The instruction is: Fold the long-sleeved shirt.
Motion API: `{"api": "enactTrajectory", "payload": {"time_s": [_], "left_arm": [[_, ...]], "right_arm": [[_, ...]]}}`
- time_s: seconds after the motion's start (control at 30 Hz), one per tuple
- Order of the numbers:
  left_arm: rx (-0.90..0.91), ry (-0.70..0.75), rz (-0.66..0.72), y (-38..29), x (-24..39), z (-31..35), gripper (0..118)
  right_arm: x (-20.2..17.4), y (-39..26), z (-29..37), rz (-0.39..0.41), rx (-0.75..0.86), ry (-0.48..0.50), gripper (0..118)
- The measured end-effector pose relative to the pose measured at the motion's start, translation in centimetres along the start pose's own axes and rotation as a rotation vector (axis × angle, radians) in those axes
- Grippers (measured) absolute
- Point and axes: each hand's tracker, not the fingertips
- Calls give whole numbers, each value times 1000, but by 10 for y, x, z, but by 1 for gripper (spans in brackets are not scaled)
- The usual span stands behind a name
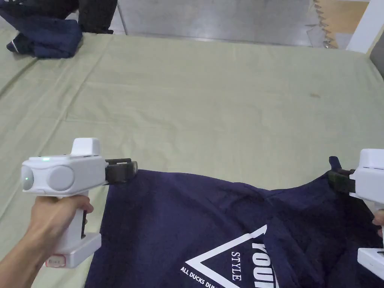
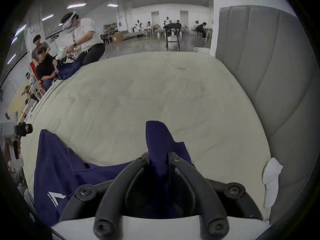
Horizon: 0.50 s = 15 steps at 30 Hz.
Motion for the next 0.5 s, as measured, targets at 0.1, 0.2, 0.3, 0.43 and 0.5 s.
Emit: {"api": "enactTrajectory", "payload": {"time_s": [0.1,0.2,0.3,0.43,0.5], "left_arm": [[-172,-56,9,6,2,-24,102],[-217,30,14,-2,-2,-45,56],[-129,-3,2,-12,4,-28,27],[-23,7,-97,-17,19,1,14],[38,-16,-57,-16,18,25,14]], "right_arm": [[-1,0,3,-5,10,3,15],[3,-1,7,-36,25,15,15],[3,-4,16,-23,38,13,15],[4,-6,32,-15,73,19,15],[5,-9,48,-20,116,25,15]]}}
